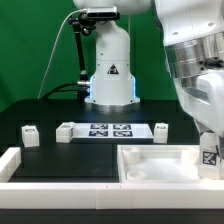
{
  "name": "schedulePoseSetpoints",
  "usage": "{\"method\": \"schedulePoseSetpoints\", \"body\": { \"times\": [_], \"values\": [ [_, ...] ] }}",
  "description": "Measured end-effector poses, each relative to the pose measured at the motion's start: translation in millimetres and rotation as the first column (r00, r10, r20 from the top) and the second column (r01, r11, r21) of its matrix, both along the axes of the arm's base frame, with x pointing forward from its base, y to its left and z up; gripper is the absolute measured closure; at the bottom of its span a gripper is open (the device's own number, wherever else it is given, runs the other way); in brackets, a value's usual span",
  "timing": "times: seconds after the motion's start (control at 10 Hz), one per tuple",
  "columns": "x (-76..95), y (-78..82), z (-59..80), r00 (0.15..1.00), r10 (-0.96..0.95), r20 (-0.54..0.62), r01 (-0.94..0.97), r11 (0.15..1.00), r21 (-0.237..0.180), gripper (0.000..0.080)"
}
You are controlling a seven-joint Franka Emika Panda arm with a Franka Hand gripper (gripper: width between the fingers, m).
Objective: Assemble one leg
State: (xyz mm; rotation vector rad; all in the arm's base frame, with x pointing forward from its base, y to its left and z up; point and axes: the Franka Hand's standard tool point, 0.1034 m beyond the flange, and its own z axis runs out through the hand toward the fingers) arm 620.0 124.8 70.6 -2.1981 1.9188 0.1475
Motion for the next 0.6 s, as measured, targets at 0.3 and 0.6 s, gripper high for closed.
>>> {"method": "schedulePoseSetpoints", "body": {
  "times": [0.3,0.6],
  "values": [
    [-0.1,-0.2,0.2,0.959,0.279,0.052,-0.277,0.96,-0.046,0.0151],
    [-1.1,-1.4,-0.5,0.841,0.536,0.071,-0.527,0.842,-0.115,0.0151]
  ]
}}
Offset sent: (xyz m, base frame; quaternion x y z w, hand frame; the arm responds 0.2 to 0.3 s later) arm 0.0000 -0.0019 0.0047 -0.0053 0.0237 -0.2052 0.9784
